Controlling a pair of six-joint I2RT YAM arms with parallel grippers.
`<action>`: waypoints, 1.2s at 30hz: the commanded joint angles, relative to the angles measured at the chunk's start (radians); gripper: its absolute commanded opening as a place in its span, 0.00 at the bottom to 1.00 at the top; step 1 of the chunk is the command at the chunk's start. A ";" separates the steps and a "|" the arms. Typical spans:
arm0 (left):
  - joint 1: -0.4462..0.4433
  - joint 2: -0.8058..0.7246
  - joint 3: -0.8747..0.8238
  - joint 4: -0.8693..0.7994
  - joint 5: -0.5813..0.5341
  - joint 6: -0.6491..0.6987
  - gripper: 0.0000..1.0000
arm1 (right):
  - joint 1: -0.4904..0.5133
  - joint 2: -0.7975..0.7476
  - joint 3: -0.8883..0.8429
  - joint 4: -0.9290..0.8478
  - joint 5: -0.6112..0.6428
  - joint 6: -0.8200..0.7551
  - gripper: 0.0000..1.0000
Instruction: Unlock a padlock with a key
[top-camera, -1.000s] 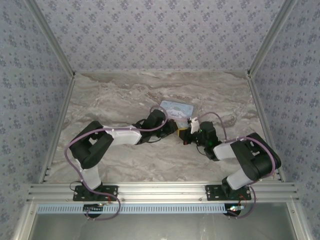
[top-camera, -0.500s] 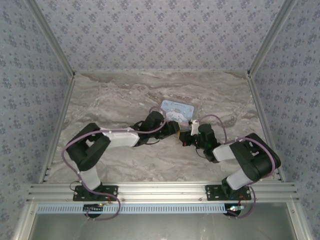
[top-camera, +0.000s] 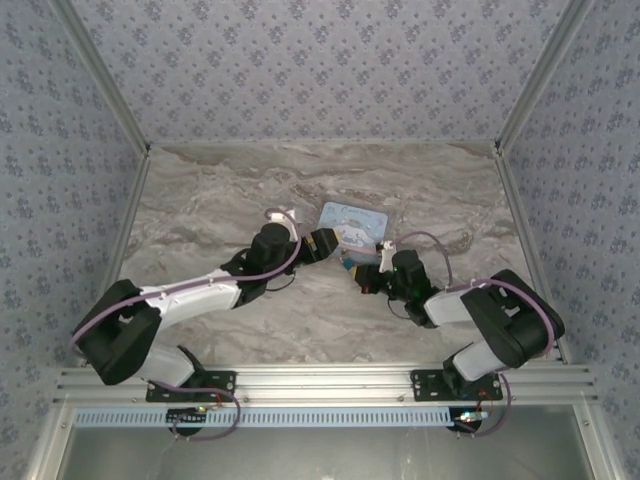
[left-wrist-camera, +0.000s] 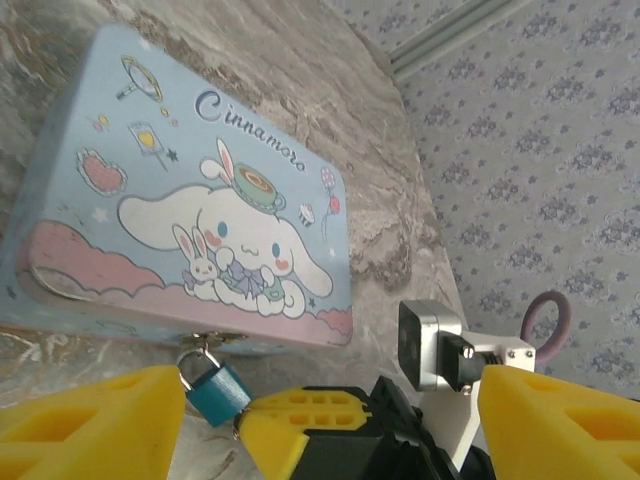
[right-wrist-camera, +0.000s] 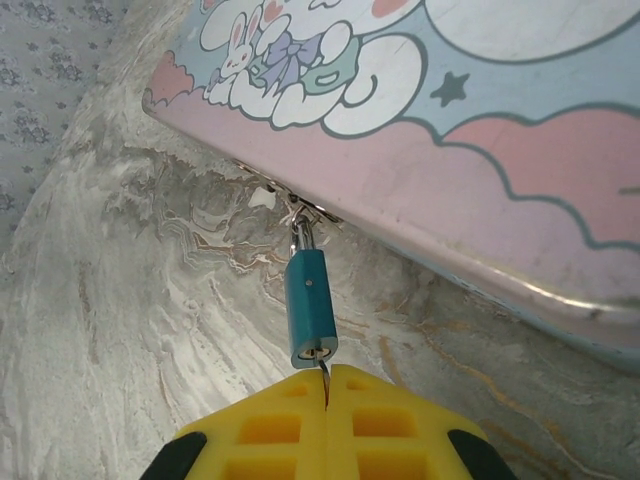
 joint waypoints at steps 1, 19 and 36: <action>0.013 -0.023 -0.039 -0.011 -0.017 -0.036 0.78 | 0.019 -0.041 0.007 -0.052 0.028 0.071 0.00; -0.096 0.441 -0.217 0.780 0.010 -0.558 0.50 | 0.036 -0.127 0.031 -0.207 0.027 0.243 0.00; -0.126 0.615 -0.127 0.877 0.010 -0.645 0.43 | 0.039 -0.127 0.038 -0.216 0.030 0.242 0.00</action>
